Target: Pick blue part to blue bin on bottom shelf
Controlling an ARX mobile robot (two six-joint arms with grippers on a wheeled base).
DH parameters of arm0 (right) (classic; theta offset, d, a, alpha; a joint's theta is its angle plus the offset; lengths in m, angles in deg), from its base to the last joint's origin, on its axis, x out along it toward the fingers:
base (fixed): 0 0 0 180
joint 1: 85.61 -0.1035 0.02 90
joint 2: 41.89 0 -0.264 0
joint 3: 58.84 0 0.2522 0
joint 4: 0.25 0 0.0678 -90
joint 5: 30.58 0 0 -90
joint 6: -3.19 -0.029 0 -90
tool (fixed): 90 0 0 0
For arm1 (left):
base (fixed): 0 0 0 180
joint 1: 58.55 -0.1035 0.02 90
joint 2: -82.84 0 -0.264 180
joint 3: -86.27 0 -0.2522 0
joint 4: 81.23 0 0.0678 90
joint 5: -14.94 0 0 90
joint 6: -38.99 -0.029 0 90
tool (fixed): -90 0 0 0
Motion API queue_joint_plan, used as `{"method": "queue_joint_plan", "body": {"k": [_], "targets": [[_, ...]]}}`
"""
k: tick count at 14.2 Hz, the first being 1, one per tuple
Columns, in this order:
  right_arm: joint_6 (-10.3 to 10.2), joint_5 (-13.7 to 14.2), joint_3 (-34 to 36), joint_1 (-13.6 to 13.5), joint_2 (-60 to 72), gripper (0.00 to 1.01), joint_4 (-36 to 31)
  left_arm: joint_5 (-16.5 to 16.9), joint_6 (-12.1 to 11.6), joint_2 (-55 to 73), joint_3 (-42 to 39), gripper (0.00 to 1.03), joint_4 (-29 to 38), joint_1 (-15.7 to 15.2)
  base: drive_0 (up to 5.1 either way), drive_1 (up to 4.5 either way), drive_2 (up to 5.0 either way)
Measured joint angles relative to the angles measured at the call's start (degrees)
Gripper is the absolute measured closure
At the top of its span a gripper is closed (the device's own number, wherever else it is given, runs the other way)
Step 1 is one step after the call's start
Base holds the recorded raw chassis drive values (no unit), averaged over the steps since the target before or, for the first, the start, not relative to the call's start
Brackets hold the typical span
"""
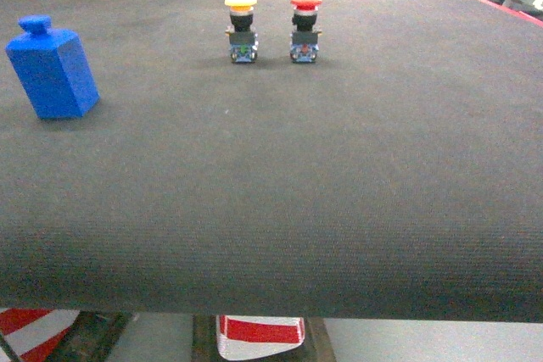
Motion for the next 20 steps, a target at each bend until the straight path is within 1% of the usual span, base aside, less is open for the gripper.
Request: {"method": "queue_joint_plan", "body": {"k": [17,18,19,20], "targets": [[0.0,0.0,0.0,0.0,0.0,0.03,0.0,0.0,0.0,0.0,0.0,0.05,0.0,0.0,0.0,0.0,0.0],[0.0,0.0,0.0,0.0,0.0,0.03,0.0,-2.9,-0.4,1.4,1.0,0.05,-3.9,1.1,0.0,0.0,0.0],[0.0,0.0,0.0,0.0,0.0,0.03,0.0,-5.9,-0.7,10.2,1.1,0.05,2.1,2.8,0.0,0.0,0.0],[0.0,0.0,0.0,0.0,0.0,0.03,-0.1,-6.4,-2.1,21.5,1.1,0.05,11.8,4.2,0.0,0.0,0.0]]}}
